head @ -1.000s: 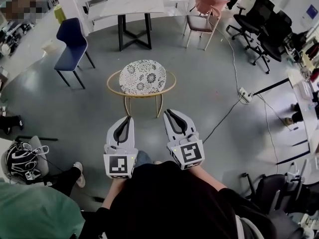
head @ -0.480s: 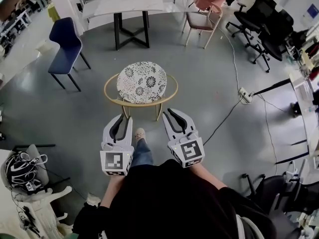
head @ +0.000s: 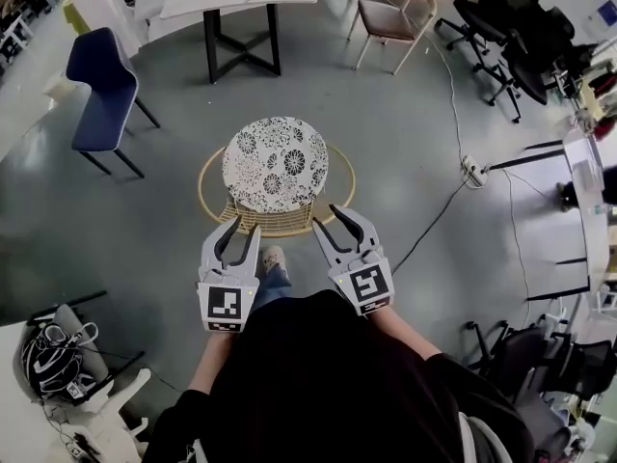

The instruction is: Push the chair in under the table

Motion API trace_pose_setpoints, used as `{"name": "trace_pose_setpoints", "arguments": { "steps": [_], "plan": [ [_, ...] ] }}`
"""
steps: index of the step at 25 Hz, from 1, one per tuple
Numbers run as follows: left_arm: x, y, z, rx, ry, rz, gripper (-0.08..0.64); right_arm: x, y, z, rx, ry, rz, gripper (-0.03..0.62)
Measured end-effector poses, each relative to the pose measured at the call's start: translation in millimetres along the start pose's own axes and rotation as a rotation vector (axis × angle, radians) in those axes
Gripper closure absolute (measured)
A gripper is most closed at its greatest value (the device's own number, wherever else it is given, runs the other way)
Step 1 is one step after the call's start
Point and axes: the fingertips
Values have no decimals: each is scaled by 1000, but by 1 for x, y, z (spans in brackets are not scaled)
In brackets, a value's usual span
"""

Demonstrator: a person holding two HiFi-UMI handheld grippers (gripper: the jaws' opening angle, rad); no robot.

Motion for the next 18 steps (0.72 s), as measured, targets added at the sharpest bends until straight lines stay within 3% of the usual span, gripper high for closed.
{"name": "trace_pose_setpoints", "arguments": {
  "steps": [8, 14, 18],
  "plan": [
    [52, -45, 35, 63, -141, 54, 422, 58, 13, 52, -37, -162, -81, 442],
    [67, -55, 82, 147, -269, 106, 405, 64, 13, 90, -51, -263, -143, 433],
    [71, -57, 116, 155, -366, 143, 391, 64, 9, 121, -95, -337, -205, 428]
  ]
}}
Point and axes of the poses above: the fingertips, and each gripper's own axes: x forward along the fingers, y to its right, z out of its underside, and after that the axes turned 12 degrees about -x, right-handed
